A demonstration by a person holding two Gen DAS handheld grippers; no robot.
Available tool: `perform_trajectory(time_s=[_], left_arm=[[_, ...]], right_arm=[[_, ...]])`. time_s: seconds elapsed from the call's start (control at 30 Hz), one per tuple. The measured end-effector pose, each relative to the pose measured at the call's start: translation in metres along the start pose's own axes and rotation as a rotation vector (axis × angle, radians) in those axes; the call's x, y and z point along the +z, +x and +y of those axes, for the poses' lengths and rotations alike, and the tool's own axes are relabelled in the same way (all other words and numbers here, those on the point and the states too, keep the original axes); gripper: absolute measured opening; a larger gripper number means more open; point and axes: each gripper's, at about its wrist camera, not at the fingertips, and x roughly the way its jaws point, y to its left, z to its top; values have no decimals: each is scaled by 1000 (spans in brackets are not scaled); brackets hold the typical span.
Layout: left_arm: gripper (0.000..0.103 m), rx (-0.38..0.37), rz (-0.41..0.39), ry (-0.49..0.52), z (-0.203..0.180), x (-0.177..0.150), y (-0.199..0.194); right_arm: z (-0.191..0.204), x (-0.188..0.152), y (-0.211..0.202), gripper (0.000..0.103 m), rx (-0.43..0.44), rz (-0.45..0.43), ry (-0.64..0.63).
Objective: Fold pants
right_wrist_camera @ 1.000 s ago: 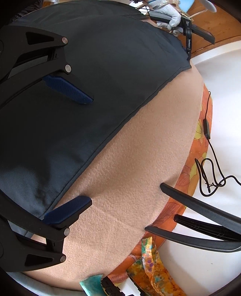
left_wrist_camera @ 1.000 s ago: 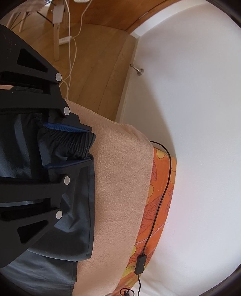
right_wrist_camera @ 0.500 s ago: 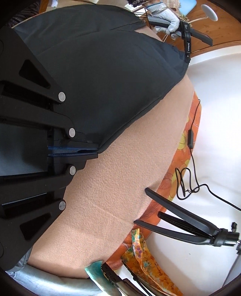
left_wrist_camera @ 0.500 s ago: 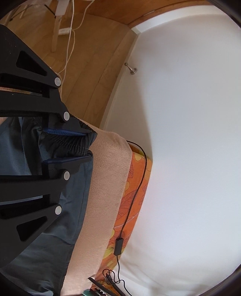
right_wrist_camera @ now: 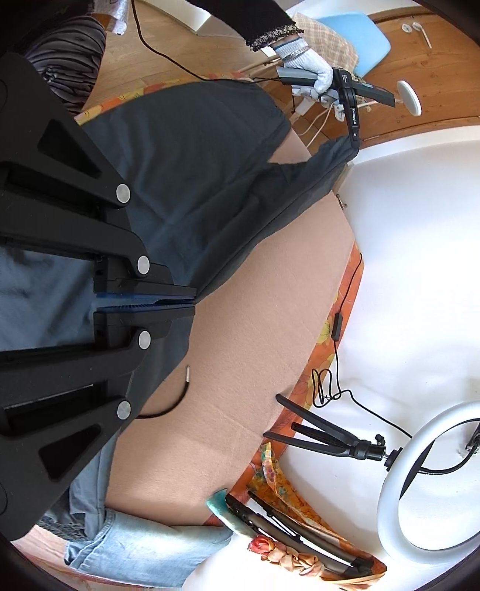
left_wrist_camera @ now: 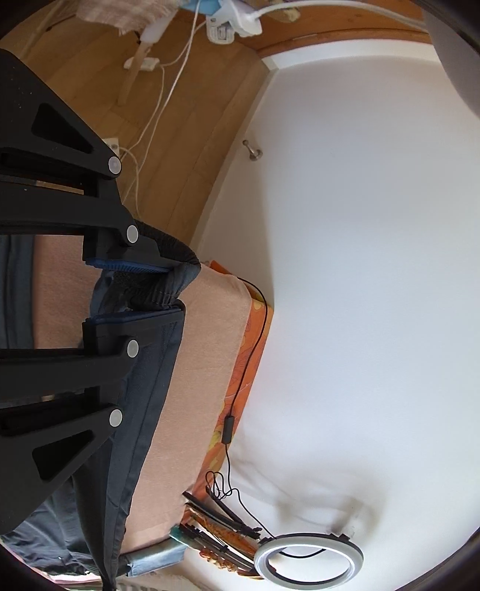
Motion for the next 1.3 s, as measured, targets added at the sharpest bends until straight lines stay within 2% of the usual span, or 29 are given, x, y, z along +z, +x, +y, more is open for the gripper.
perform_trajectory(time_s=[0.1,0.2,0.27,0.4,0.53,0.57,0.6,0.67,0.8,0.9,0.97,1.07,1.17,1.23,1.3], left_arm=[[16,-20,1,-7,11,-31,-20],[16,-33,59,-8,19,-68,-27],[16,-30,67,-2,21,-90,-36],[16,-35,77,-26,29,-118,-51],[20,-45,78,-62,34,-133,-64],[27,-52,80,-78,36,-135,-67],[43,-51,81,-101,37,-137,-69],[57,-62,71,-161,43,-144,-76],[57,-139,43,-297,56,-158,-86],[57,-181,63,-359,59,-165,-82],[57,-172,78,-382,58,-168,-77],[57,-183,98,-445,59,-173,-67],[54,-145,93,-442,57,-173,-61],[45,-112,99,-430,55,-170,-58],[21,-72,107,-411,56,-168,-55]], right_arm=[[18,-21,-15,3,21,17,9],[39,-45,-18,3,28,58,-11],[49,-59,-15,3,34,83,-11],[69,-89,-13,3,44,108,-6],[82,-115,-11,3,43,120,15],[83,-121,-12,3,44,119,25],[84,-127,-12,3,37,116,28],[84,-137,-14,3,25,102,47],[75,-151,-14,3,30,60,134],[78,-158,-8,3,14,67,120],[82,-157,-6,3,-2,67,89],[81,-153,-5,3,9,57,108],[81,-150,-3,3,15,48,116],[83,-149,-1,3,12,46,108],[84,-149,0,3,8,45,98]])
